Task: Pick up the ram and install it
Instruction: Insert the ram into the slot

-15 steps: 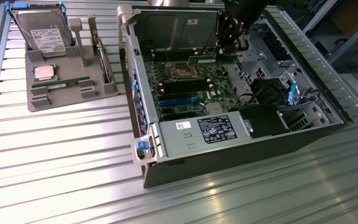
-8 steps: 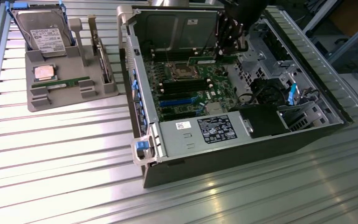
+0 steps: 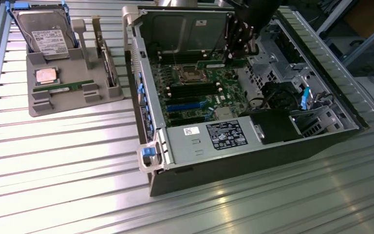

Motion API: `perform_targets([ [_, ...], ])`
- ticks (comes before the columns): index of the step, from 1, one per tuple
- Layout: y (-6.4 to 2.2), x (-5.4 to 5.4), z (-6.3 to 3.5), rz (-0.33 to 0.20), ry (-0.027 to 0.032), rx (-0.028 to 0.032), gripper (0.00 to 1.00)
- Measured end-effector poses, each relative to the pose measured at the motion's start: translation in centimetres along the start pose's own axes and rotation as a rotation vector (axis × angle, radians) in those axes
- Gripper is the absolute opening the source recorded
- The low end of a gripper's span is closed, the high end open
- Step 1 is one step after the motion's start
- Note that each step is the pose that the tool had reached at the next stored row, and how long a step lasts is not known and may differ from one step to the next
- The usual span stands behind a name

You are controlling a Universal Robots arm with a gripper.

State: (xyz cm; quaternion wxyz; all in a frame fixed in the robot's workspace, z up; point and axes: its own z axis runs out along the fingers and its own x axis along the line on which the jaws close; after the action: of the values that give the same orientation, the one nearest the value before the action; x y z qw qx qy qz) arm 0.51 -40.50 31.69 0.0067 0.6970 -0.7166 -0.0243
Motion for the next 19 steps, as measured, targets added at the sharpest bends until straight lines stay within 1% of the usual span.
perform_targets([
  [11, -0.02, 0.0, 0.69, 0.0, -0.0001, 0.0, 0.13],
  [19, -0.05, 0.1, 1.39, 0.0, 0.0, 0.0, 0.13],
])
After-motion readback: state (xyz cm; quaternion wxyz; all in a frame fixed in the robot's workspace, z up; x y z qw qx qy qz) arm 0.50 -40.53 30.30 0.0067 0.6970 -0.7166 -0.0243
